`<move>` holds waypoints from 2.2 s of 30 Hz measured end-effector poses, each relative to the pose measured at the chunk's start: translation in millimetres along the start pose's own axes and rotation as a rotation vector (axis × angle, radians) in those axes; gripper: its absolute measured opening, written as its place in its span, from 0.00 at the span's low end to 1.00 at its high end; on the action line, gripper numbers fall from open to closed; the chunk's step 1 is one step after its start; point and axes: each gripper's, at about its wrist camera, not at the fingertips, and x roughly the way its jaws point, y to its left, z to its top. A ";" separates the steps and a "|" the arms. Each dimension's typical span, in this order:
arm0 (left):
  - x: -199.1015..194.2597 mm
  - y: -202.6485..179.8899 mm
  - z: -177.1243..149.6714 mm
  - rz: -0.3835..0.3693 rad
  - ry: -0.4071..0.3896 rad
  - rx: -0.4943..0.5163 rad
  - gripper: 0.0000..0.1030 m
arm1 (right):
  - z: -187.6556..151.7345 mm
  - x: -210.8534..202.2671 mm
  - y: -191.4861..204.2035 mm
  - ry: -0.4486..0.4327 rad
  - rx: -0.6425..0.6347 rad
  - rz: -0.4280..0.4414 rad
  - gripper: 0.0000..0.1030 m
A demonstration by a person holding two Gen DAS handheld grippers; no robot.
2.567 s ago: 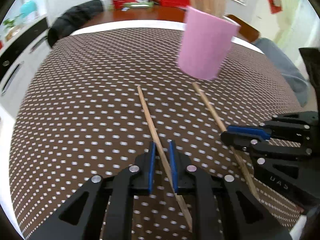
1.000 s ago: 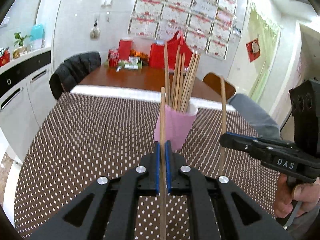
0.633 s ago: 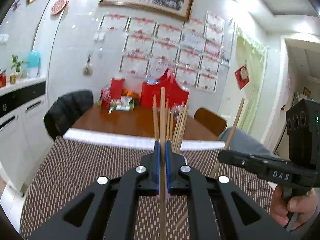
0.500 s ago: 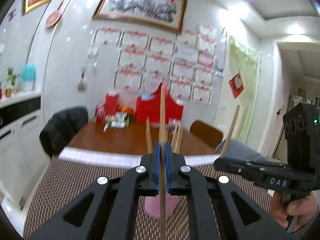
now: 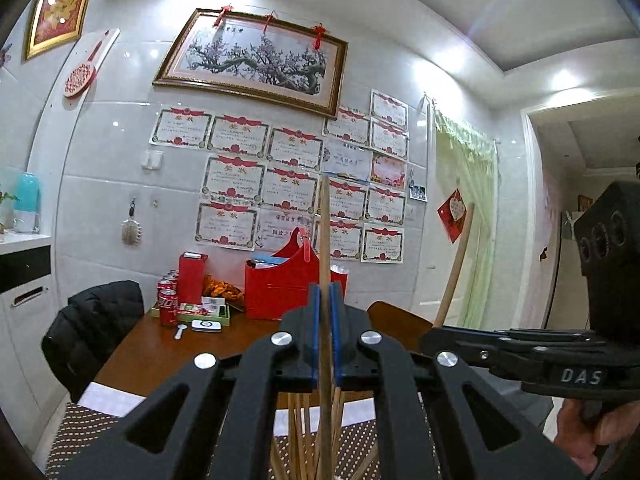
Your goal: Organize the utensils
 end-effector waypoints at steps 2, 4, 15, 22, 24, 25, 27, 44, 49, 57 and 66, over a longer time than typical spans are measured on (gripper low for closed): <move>14.6 2.6 -7.9 -0.005 0.005 -0.015 0.05 | 0.4 7.7 -4.5 0.008 -0.004 -0.008 0.06; 24.5 5.4 -18.5 -0.013 0.007 -0.026 0.05 | -1.0 17.8 -10.5 0.021 0.000 -0.011 0.06; 57.5 30.2 -85.7 0.060 0.115 -0.044 0.27 | -39.0 68.8 -29.5 0.174 0.040 -0.010 0.07; 14.8 49.2 -88.7 0.238 0.118 -0.078 0.89 | -63.6 64.7 -56.1 0.177 0.206 -0.067 0.94; 1.9 51.0 -83.6 0.263 0.134 -0.078 0.89 | -68.0 54.5 -62.2 0.173 0.261 -0.087 0.94; -5.5 50.8 -80.4 0.280 0.145 -0.078 0.89 | -69.0 49.5 -62.9 0.165 0.269 -0.096 0.95; -21.0 48.0 -73.6 0.317 0.175 -0.072 0.90 | -71.3 34.9 -59.9 0.145 0.274 -0.127 0.94; -200.5 -41.3 -32.8 0.466 0.202 0.093 0.91 | -105.4 -102.2 36.1 0.031 0.162 -0.246 0.94; -237.2 -64.7 -27.7 0.490 0.252 0.089 0.93 | -120.9 -150.5 65.2 -0.006 0.130 -0.302 0.95; -295.1 -99.5 -18.0 0.512 0.240 0.089 0.96 | -133.3 -211.1 109.2 -0.061 0.061 -0.369 0.94; -346.0 -128.0 -14.4 0.562 0.173 0.128 0.96 | -142.4 -250.7 148.9 -0.121 -0.002 -0.432 0.95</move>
